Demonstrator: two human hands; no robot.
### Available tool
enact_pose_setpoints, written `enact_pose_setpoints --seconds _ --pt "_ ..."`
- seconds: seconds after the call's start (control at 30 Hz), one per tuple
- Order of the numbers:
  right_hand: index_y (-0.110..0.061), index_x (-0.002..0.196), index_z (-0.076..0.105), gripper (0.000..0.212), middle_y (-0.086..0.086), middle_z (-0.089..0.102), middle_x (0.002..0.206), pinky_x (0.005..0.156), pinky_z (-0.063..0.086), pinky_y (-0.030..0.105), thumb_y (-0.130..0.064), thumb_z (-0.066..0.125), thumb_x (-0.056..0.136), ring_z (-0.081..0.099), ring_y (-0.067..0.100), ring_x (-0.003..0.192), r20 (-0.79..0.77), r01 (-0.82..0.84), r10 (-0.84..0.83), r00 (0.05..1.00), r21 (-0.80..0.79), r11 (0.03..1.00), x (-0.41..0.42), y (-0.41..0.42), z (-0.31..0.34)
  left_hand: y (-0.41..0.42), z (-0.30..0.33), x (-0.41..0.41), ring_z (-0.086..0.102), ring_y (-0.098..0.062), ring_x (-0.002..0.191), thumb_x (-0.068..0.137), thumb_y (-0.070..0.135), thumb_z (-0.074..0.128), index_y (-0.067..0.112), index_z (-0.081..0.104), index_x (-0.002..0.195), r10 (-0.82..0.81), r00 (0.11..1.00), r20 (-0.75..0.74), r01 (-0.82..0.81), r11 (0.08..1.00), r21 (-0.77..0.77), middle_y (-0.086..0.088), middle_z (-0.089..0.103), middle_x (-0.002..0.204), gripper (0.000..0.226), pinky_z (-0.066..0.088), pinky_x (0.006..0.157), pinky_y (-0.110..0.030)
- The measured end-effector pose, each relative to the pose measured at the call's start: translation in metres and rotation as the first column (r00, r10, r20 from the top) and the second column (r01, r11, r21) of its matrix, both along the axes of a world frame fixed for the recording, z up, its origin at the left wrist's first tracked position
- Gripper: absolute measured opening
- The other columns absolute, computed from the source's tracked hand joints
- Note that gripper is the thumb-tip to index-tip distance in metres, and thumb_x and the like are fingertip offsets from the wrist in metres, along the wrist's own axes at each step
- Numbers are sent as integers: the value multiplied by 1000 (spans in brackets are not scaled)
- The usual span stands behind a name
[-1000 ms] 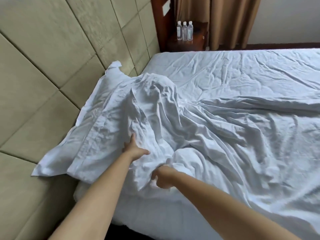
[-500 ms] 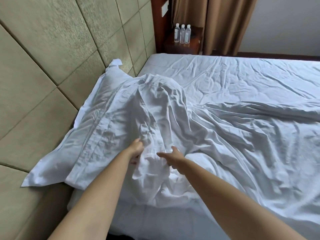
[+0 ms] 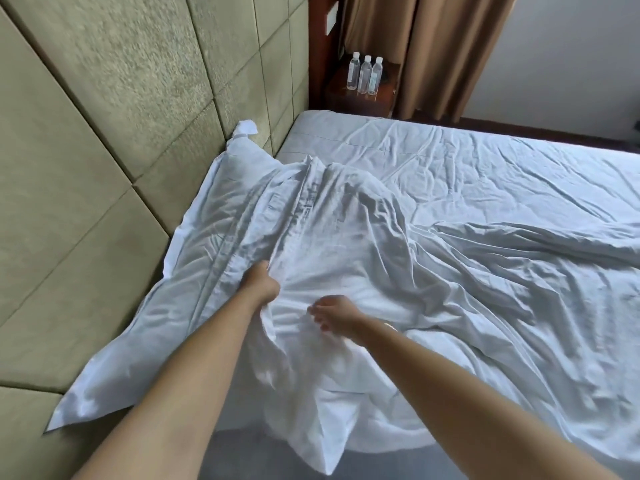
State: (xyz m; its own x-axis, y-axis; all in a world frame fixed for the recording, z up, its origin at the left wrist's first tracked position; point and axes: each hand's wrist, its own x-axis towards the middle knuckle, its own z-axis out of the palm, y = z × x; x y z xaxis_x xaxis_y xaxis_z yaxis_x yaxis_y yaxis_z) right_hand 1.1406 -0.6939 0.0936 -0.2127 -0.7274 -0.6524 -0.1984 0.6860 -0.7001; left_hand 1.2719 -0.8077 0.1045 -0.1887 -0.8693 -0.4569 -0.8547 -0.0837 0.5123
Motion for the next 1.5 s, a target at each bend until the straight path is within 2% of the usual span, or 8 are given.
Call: enact_pose_setpoints --seconds 0.1,0.3,0.53,0.77,1.0,1.17,1.37,1.5 --pt "-23 120 55 35 4 64 102 72 45 28 -29 62 86 60 21 88 -220 39 -63 974 -112 993 -1 -35 0 -30 16 21 57 -34 110 85 19 56 10 55 120 40 999 27 -36 989 -143 -17 59 122 36 48 87 -35" --pt "-26 130 52 47 3 47 126 85 36 22 -29 60 84 52 21 114 -332 -76 -5 943 -232 970 37 -86 14 -75 74 56 55 -40 90 79 4 47 7 56 79 248 967 -54 -246 863 -442 -20 61 101 9 40 70 -36" --pt "-12 132 51 48 13 41 137 92 36 22 -18 63 87 48 26 121 -340 -263 219 915 -89 961 36 -44 -22 -19 -21 81 34 -28 138 86 45 62 13 15 151 297 944 -144 -273 948 161 -9 28 154 87 33 108 -36" --pt "-22 141 33 64 4 22 145 92 48 40 -17 60 84 58 29 106 -396 -293 175 902 -263 919 48 -10 -21 42 -32 69 25 -21 143 77 47 73 22 -25 147 96 992 -78 -69 955 290 -1 13 158 123 25 114 -29" --pt "-13 128 47 36 12 47 130 99 35 39 -13 37 93 47 34 120 -552 -411 280 785 -128 903 23 42 -29 96 -32 55 58 -14 110 45 35 90 12 45 133 93 973 -212 -22 950 313 -2 58 129 101 47 94 -24" --pt "-27 133 42 40 4 36 146 112 18 41 -31 36 94 30 25 136 -709 -568 349 613 -89 818 20 51 -21 99 26 57 59 -23 101 58 15 59 8 55 114 -61 998 -8 61 990 125 -7 62 111 56 52 87 -30" --pt "-32 150 18 58 0 11 159 116 11 46 -46 33 96 17 22 144 -689 -288 -10 725 -316 904 31 38 15 97 86 80 52 -19 78 56 -6 55 7 57 109 186 951 -249 -166 981 97 -1 57 84 55 40 51 -22" --pt "-25 149 24 73 14 29 150 112 27 43 -60 33 86 33 31 137 -490 -681 622 611 74 728 45 79 -42 130 26 113 58 -26 98 71 17 73 9 55 109 150 974 169 -161 986 51 -7 60 108 43 43 72 -26"
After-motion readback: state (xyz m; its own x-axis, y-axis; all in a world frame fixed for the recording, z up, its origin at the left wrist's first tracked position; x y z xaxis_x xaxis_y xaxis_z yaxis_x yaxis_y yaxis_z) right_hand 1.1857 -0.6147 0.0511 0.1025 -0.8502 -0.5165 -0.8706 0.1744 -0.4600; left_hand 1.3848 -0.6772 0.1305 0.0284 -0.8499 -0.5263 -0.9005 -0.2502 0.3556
